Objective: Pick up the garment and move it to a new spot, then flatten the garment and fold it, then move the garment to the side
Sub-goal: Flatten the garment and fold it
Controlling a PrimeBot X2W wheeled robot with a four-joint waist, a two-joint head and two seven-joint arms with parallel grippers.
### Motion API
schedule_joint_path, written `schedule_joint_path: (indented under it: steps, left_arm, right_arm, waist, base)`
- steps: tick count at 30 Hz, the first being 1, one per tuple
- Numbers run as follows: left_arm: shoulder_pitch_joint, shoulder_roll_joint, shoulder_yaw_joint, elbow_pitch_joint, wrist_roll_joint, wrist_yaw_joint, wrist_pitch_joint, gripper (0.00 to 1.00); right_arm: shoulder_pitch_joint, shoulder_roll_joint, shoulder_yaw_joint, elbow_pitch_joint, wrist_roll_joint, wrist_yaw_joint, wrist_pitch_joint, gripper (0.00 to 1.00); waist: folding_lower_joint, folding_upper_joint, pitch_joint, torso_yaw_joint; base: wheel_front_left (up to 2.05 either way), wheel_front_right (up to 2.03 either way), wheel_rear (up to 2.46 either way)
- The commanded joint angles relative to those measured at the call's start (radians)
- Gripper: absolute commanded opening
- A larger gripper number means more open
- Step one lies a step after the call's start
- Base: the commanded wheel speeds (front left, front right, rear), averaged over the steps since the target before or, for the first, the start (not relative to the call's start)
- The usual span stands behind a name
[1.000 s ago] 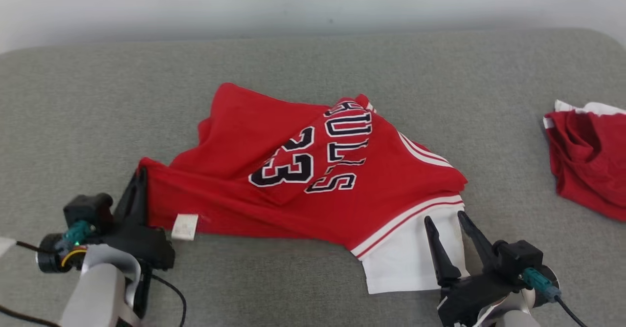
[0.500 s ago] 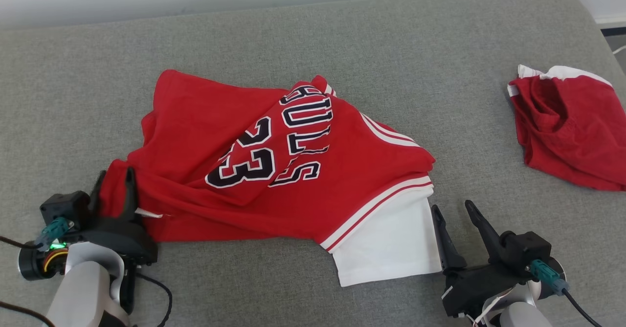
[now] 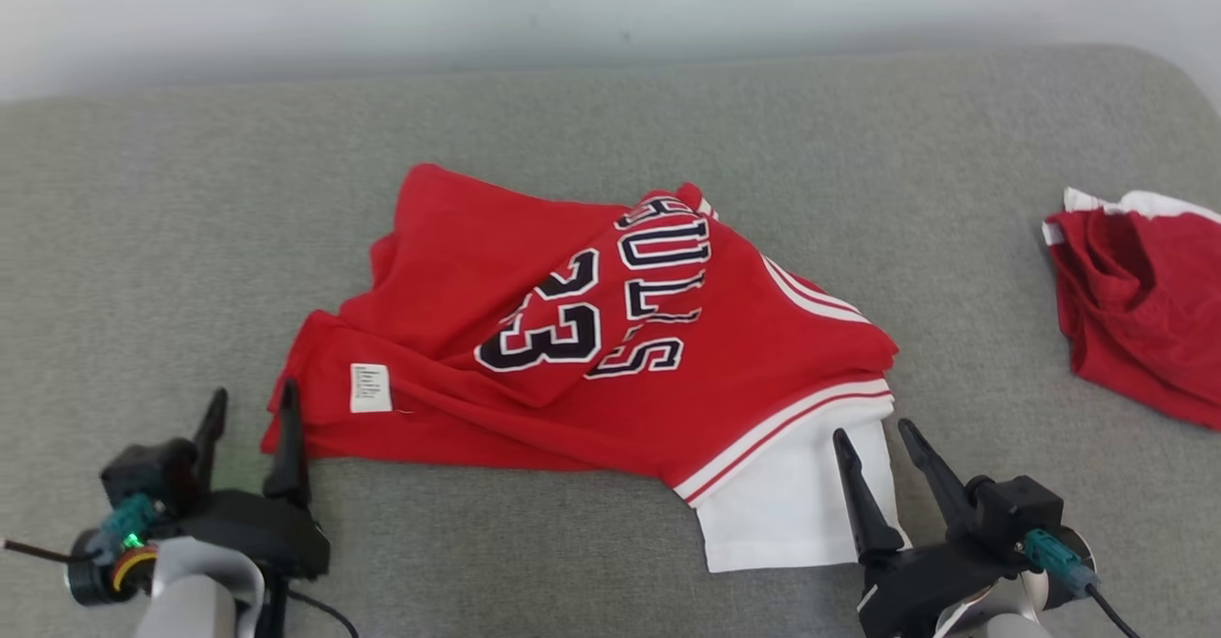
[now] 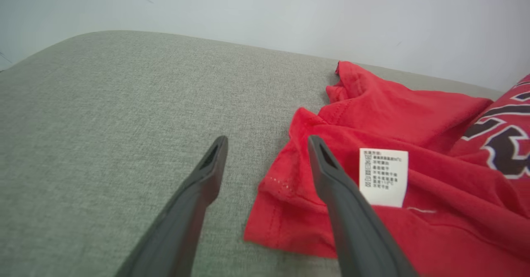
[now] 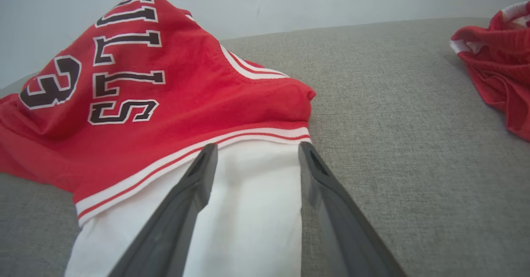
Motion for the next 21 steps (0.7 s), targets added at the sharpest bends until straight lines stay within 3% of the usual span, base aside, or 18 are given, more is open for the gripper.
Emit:
schedule_joint_path:
  steps: [1,21]
  left_arm:
    - [0.026,-0.006,-0.003,0.005,-0.008,-0.013,-0.001,1.0]
    - [-0.007,0.016,-0.024,0.071,-0.013,-0.053,-0.001,1.0]
  right_arm:
    - [0.015,-0.006,0.006,0.002,0.004,0.0,-0.005,1.0]
    - [0.004,-0.014,0.018,-0.004,0.012,0.0,-0.005,1.0]
  waist:
    - [0.0,-0.0001,-0.03,0.026]
    - [0.0,-0.0001,-0.014,-0.027]
  base:
    - [0.0,0.0,0.0]
    - [0.0,0.0,0.0]
